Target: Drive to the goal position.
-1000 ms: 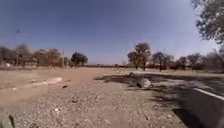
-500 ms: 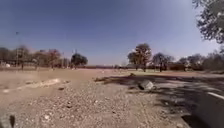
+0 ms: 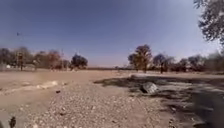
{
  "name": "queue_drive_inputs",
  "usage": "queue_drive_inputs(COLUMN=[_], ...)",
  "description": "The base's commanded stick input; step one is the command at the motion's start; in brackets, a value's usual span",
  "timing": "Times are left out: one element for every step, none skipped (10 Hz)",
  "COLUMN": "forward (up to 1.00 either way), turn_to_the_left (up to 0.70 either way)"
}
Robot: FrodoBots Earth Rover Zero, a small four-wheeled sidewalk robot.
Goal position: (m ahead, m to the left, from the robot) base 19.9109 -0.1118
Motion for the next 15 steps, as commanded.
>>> queue_drive_inputs(forward=[0.50,0.50,0.50,0.50,0.50,0.50,0.50,0.50,0.50,0.50,0.50,0.50,0.50,0.50,0.50], turn_to_the_left=[0.00,0.00,-0.30,-0.50,-0.50,-0.32,-0.08,0.00,0.00,0.00,0.00,0.00,0.00,0.00,0.00])
